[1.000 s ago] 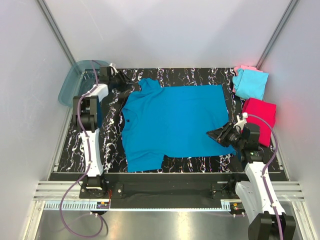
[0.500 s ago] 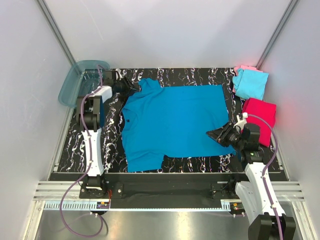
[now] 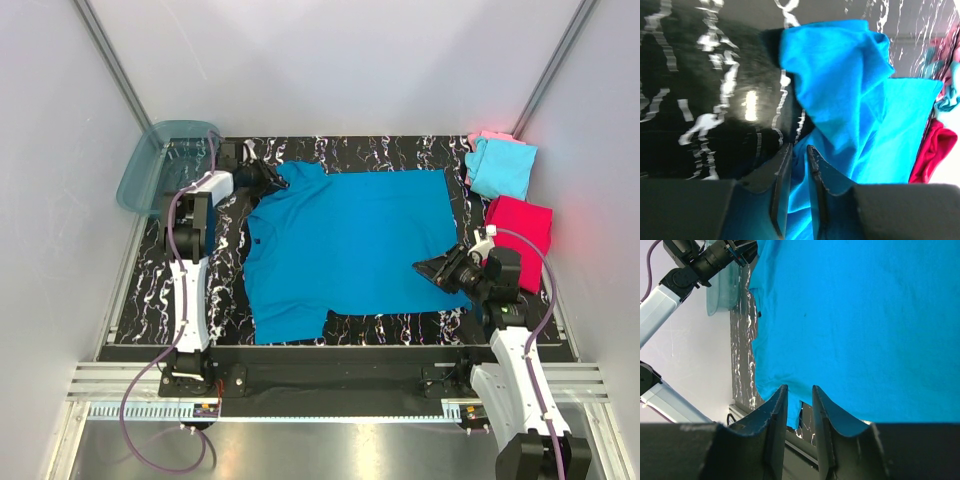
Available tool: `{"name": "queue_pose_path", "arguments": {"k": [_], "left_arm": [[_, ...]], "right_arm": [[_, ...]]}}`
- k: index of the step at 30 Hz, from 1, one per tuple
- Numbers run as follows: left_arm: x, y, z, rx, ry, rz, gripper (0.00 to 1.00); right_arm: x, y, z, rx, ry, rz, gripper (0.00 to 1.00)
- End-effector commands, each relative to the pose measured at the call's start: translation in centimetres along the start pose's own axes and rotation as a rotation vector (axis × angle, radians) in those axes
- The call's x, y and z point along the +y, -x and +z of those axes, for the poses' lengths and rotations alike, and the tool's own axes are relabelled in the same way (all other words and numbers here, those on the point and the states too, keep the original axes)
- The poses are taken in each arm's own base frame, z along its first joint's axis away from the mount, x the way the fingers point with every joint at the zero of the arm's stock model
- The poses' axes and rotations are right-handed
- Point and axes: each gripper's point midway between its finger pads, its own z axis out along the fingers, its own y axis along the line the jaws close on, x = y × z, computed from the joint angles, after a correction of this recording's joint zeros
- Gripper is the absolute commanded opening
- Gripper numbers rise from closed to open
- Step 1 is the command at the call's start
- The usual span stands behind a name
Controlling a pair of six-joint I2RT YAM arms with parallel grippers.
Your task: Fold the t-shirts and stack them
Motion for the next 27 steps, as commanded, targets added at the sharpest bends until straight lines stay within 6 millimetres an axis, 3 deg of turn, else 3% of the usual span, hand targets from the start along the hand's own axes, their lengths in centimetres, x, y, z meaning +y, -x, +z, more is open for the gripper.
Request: {"name": "queue_pose_path", "arguments": {"k": [1, 3, 7, 27], "left_arm": [[-1.2, -1.6, 0.8, 0.065, -0.013, 0.033, 0.25], [-1.7, -2.2, 1.2, 0.083, -0.021, 0.052, 0.23], [-1.6, -2.4, 1.3, 0.081, 0.004, 0.066, 0.00], [0.1, 4.2, -4.5, -0.219, 0.277, 0.153, 0.00]], "right_arm": [[2.3, 1.1, -0.4, -0.029, 0.068, -0.052, 0.33], [2.3, 1.1, -0.4, -0.030, 0.069, -0.051, 0.33], [2.4, 1.0, -0.5, -0.028, 0.073, -0.054, 0.32], [2.1, 0.7, -0.5, -0.024, 0.061, -0.060, 0.32]]}}
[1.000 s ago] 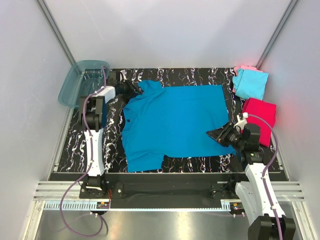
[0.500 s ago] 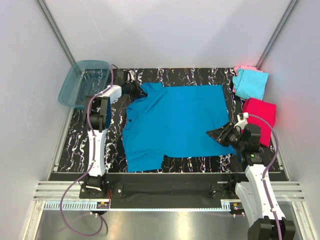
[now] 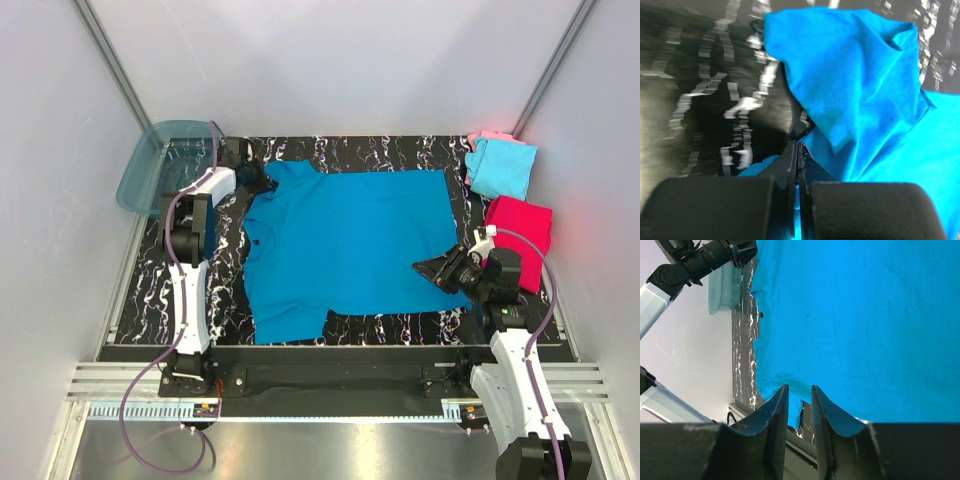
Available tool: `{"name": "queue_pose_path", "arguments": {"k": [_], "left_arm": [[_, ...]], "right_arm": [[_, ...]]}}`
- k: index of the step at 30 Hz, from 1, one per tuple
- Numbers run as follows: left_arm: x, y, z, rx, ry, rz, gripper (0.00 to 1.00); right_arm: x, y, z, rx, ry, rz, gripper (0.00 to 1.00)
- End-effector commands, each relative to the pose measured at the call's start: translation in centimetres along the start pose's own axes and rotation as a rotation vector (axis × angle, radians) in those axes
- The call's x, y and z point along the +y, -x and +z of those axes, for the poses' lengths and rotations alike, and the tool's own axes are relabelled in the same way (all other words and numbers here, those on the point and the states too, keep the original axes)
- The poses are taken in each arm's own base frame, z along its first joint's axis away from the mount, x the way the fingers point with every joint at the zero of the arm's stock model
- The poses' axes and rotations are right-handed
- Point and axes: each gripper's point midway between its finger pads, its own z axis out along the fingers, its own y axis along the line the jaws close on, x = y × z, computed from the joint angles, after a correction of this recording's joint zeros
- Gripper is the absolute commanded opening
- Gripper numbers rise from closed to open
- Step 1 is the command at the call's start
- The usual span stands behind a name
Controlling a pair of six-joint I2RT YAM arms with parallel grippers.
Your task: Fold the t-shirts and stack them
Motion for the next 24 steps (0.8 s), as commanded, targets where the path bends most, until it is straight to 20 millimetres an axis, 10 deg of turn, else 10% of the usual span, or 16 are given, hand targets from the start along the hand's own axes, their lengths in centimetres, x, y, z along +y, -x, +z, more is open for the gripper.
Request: {"name": "queue_pose_path", "arguments": {"k": [1, 24], "left_arm": [[0.1, 3.8, -3.1, -0.124, 0.053, 0.024, 0.00], [3.6, 9.7, -7.1, -0.297, 0.321, 0.016, 0.00]], "right_arm": [[1.6, 0.8, -0.3, -0.019, 0.047, -0.047, 0.31], [1.5, 0.6, -0.3, -0.014, 0.036, -0.057, 0.30]]}}
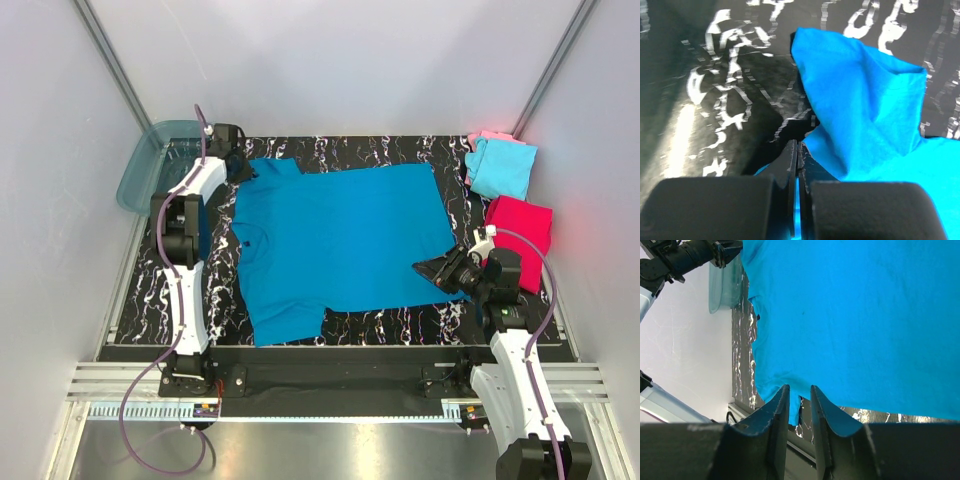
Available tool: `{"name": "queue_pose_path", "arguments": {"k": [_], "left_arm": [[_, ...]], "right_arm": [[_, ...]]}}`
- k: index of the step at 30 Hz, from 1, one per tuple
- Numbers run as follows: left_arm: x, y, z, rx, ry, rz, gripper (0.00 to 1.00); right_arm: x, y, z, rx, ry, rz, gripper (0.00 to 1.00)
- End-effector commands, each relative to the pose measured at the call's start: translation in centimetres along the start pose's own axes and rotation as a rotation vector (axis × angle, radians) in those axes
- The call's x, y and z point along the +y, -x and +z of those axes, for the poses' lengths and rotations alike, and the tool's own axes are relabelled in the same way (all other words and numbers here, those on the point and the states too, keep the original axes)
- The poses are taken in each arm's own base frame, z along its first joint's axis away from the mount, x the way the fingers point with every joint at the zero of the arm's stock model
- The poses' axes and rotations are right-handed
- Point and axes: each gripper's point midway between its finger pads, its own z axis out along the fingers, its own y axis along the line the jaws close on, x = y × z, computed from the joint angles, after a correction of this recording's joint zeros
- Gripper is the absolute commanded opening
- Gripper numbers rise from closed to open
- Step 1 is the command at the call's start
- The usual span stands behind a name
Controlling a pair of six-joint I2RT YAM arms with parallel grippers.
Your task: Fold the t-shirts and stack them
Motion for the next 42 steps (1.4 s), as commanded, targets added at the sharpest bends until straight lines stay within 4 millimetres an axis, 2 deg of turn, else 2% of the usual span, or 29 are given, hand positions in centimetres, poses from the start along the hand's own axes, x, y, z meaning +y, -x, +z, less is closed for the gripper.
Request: {"name": "queue_pose_path", "arguments": {"k": [1, 4, 7, 10, 11, 12, 14, 16, 21, 25, 29, 30, 32, 36, 40, 42], "left_arm": [[1.0, 4.1, -2.7, -0.115, 0.084, -0.031, 0.00], [2.0, 3.6, -2.4, -0.107, 0.124, -0.066, 0.00], [2.0, 2.7, -1.7, -0.065, 0.105, -0.088, 0.00], [1.7, 1.4, -1.1, -0.025, 0.081, -0.104, 0.00], [1.6, 1.3, -1.0, -0.020, 0.076, -0.106, 0.00], [1.6, 1.0, -0.8, -0.013, 0.074, -0.105, 0.00], [1.3, 0.8, -0.7, -0.007, 0.064, -0.103, 0.00], [0.9, 0.8, -0.6, -0.003, 0.049, -0.096, 0.00], [0.2, 1.7, -0.9, -0.017, 0.023, -0.076, 0.00], [-0.1, 2.7, -1.4, -0.040, 0.016, -0.075, 0.00], [-0.8, 4.0, -1.8, -0.060, -0.001, -0.079, 0.00], [-1.3, 4.9, -1.7, -0.073, -0.018, -0.080, 0.00], [-1.6, 5.2, -1.8, -0.063, -0.021, -0.079, 0.00], [-2.4, 6.5, -1.6, -0.084, -0.039, -0.084, 0.00], [-2.5, 6.6, -1.2, -0.085, -0.041, -0.093, 0.00], [-2.7, 5.9, -0.8, -0.063, -0.054, -0.101, 0.00]], "right_arm": [[1.4, 0.8, -0.3, -0.016, 0.034, -0.053, 0.30], [1.3, 0.7, -0.2, -0.015, 0.030, -0.051, 0.30], [0.9, 0.7, -0.2, -0.018, 0.015, -0.046, 0.30], [-1.2, 1.1, 0.0, -0.058, -0.088, -0.014, 0.35], [-2.5, 1.9, 0.0, -0.103, -0.163, -0.006, 0.38], [-3.3, 1.8, 0.0, -0.098, -0.208, 0.009, 0.39], [-4.4, 2.1, 0.2, -0.106, -0.261, 0.029, 0.39], [-4.4, 2.7, 0.4, -0.115, -0.277, 0.054, 0.41], [-6.9, 3.7, 1.2, -0.122, -0.417, 0.125, 0.51], [-9.5, 4.5, 0.7, -0.181, -0.558, 0.172, 0.56], [-11.4, 4.5, 0.7, -0.195, -0.648, 0.216, 0.58], [-11.8, 4.3, 0.8, -0.190, -0.658, 0.232, 0.58], [-12.5, 3.7, 1.1, -0.168, -0.682, 0.255, 0.58], [-13.0, 3.3, 0.9, -0.169, -0.697, 0.268, 0.58], [-12.5, 4.2, 0.5, -0.221, -0.690, 0.266, 0.59], [-12.3, 4.6, 0.6, -0.228, -0.688, 0.266, 0.59]]}}
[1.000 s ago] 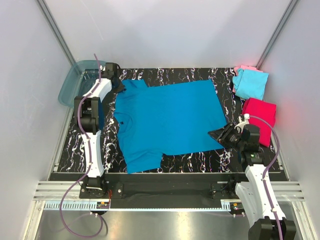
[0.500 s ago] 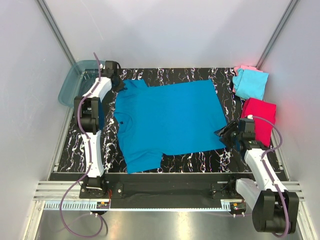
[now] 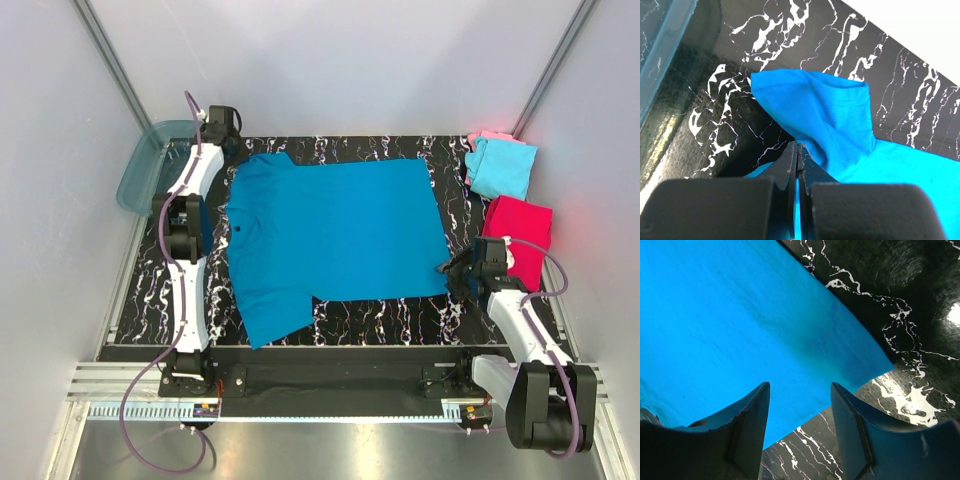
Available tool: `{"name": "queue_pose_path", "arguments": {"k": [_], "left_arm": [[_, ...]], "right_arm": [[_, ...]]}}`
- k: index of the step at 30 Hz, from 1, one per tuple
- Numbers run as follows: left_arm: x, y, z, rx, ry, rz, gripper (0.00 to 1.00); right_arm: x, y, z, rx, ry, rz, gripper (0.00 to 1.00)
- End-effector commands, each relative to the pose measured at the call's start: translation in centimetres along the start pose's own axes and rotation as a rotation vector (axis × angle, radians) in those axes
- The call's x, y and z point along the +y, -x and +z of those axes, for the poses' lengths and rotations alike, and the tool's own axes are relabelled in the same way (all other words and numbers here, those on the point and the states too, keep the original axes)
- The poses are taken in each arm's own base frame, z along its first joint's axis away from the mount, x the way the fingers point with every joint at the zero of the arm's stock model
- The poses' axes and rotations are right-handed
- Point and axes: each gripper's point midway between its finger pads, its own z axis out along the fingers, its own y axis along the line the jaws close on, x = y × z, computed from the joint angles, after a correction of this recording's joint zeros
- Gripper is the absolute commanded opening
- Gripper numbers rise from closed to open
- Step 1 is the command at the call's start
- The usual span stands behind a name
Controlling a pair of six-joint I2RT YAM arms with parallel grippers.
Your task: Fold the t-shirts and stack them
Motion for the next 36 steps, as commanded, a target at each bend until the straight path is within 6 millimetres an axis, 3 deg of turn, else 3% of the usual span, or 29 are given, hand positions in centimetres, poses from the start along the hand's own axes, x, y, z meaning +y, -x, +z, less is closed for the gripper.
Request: {"name": "queue_pose_path", "arguments": {"k": [1, 4, 8, 9, 12, 18, 25, 32, 36], "left_arm": [[-0.6, 0.4, 0.2, 0.005, -0.035, -0.011, 0.00], [0.0, -0.1, 0.5, 0.015, -0.015, -0.013, 0.00], [0.7, -0.5, 0.4, 0.026, 0.000, -0.005, 0.34], [1.1, -0.2, 0.4, 0.010, 0.026, -0.003, 0.53], [1.2, 0.4, -0.2, -0.008, 0.033, -0.006, 0.69], [-0.1, 1.7, -2.0, -0.031, -0.009, -0.016, 0.70], [-0.5, 2.8, -2.2, -0.060, -0.017, 0.013, 0.70], [-0.5, 3.0, 0.8, -0.087, -0.047, -0.005, 0.77], [-1.3, 2.7, 2.6, -0.079, -0.105, -0.035, 0.75]], "right_arm": [[1.1, 1.8, -0.4, -0.067, 0.007, 0.017, 0.59], [1.2, 1.9, -0.1, -0.056, -0.002, 0.016, 0.60], [0.9, 1.6, 0.0, -0.050, -0.005, 0.018, 0.60], [0.8, 1.4, 0.0, -0.048, -0.008, 0.021, 0.60], [0.8, 1.5, -0.3, -0.060, 0.003, 0.020, 0.60], [1.1, 1.8, -0.6, -0.075, 0.012, 0.017, 0.60], [1.8, 1.6, -1.3, -0.072, 0.066, -0.003, 0.59], [4.1, 1.3, -3.9, -0.084, 0.222, -0.064, 0.59], [5.1, 1.1, -4.6, -0.059, 0.266, -0.099, 0.59]]}}
